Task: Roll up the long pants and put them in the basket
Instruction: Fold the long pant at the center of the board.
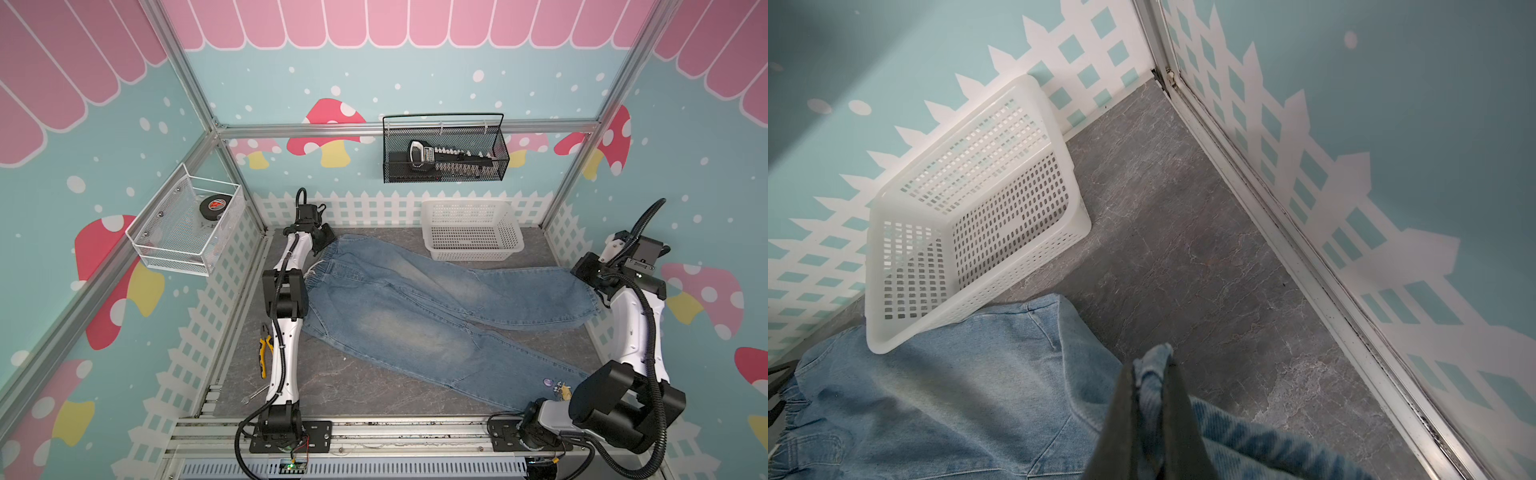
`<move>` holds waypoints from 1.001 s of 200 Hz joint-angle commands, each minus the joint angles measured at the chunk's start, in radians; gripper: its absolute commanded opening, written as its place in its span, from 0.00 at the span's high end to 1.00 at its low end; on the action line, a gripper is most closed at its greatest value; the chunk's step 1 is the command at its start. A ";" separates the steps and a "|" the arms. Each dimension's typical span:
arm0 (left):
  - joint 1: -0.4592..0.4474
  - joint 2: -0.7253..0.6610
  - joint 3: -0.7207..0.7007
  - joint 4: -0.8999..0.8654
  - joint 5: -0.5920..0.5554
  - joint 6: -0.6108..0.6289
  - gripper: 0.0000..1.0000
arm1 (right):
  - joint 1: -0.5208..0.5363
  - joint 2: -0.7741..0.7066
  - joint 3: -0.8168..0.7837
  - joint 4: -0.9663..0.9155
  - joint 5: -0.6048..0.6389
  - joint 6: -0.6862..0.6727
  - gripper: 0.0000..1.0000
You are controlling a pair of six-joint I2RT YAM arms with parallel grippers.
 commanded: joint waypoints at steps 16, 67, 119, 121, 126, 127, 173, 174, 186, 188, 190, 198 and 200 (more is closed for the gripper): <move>-0.006 -0.102 -0.121 0.068 0.051 -0.001 1.00 | -0.006 -0.001 -0.016 0.017 -0.006 0.002 0.99; -0.005 -0.340 -0.320 0.217 0.030 -0.038 1.00 | -0.007 -0.047 -0.003 -0.005 0.010 0.000 1.00; -0.005 -0.587 -0.376 0.257 0.081 -0.057 1.00 | -0.007 -0.145 0.023 -0.067 -0.002 0.004 1.00; -0.005 -0.597 -0.385 0.259 0.080 -0.056 1.00 | -0.006 -0.150 0.023 -0.068 -0.005 0.004 1.00; -0.005 -0.628 -0.406 0.265 0.080 -0.052 1.00 | -0.006 -0.163 0.022 -0.076 -0.005 0.005 1.00; -0.005 -0.634 -0.410 0.266 0.078 -0.051 1.00 | -0.006 -0.164 0.021 -0.077 -0.005 0.005 1.00; 0.007 -0.911 -0.696 0.377 0.058 -0.026 1.00 | -0.007 -0.277 -0.006 -0.123 -0.016 0.010 1.00; 0.008 -0.917 -0.700 0.380 0.056 -0.025 1.00 | -0.006 -0.279 -0.007 -0.124 -0.016 0.009 1.00; 0.007 -0.961 -0.744 0.402 0.055 -0.018 1.00 | -0.007 -0.297 -0.006 -0.134 -0.012 0.009 1.00; 0.007 -0.966 -0.746 0.402 0.056 -0.016 1.00 | -0.007 -0.298 -0.006 -0.135 -0.011 0.008 1.00; 0.008 -0.970 -0.747 0.402 0.059 -0.016 1.00 | -0.006 -0.299 -0.004 -0.135 -0.009 0.007 1.00; 0.008 -0.983 -0.750 0.405 0.061 -0.012 1.00 | -0.007 -0.301 0.004 -0.142 0.000 0.005 1.00; 0.008 -0.986 -0.750 0.407 0.061 -0.012 1.00 | -0.007 -0.299 0.006 -0.144 0.002 0.005 1.00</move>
